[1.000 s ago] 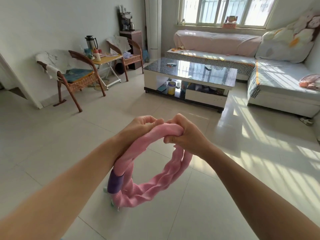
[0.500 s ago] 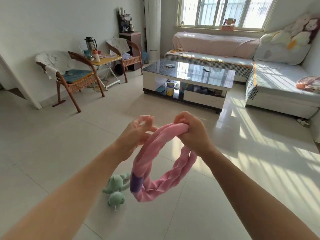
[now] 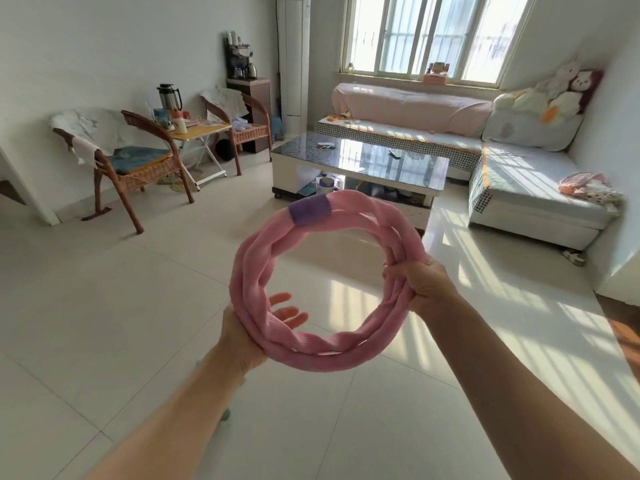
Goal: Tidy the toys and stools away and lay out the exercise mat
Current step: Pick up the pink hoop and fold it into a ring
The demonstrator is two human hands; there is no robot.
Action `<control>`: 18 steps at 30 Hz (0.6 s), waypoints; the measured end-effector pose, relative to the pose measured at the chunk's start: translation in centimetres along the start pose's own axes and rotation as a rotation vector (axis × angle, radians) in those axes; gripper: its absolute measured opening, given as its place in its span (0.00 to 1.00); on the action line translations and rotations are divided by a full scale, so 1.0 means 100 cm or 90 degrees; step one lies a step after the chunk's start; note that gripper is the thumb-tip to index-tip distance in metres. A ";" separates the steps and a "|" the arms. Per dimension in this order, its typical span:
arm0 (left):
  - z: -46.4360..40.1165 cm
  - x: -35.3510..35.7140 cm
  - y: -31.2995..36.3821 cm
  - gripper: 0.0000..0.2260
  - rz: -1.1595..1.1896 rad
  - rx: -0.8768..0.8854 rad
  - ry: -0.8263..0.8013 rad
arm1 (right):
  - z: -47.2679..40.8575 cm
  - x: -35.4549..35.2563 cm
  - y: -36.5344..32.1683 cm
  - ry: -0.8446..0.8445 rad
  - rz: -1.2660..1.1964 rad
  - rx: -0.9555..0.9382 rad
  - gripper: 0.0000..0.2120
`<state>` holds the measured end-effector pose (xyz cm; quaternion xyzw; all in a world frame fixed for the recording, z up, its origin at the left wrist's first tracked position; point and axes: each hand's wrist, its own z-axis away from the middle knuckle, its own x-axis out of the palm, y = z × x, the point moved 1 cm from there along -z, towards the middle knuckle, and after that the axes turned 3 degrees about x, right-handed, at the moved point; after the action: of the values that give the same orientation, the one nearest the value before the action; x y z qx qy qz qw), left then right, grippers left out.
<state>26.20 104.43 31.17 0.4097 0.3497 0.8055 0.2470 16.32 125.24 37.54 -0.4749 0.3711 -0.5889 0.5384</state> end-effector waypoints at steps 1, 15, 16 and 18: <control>-0.006 -0.008 0.002 0.21 -0.005 0.018 -0.009 | 0.002 -0.004 0.007 0.001 0.024 0.028 0.12; -0.013 -0.023 -0.003 0.27 -0.306 0.028 -0.335 | 0.108 -0.031 0.093 0.158 0.060 -0.014 0.12; -0.011 -0.020 -0.009 0.28 -0.321 0.004 -0.364 | 0.120 -0.037 0.100 0.195 0.058 -0.022 0.13; -0.004 -0.010 -0.020 0.30 -0.352 -0.026 -0.418 | 0.144 -0.049 0.112 0.277 0.050 -0.018 0.18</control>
<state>26.60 104.91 28.98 0.5301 0.3332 0.5426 0.5600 33.15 129.52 30.06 -0.3296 0.5051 -0.6505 0.4616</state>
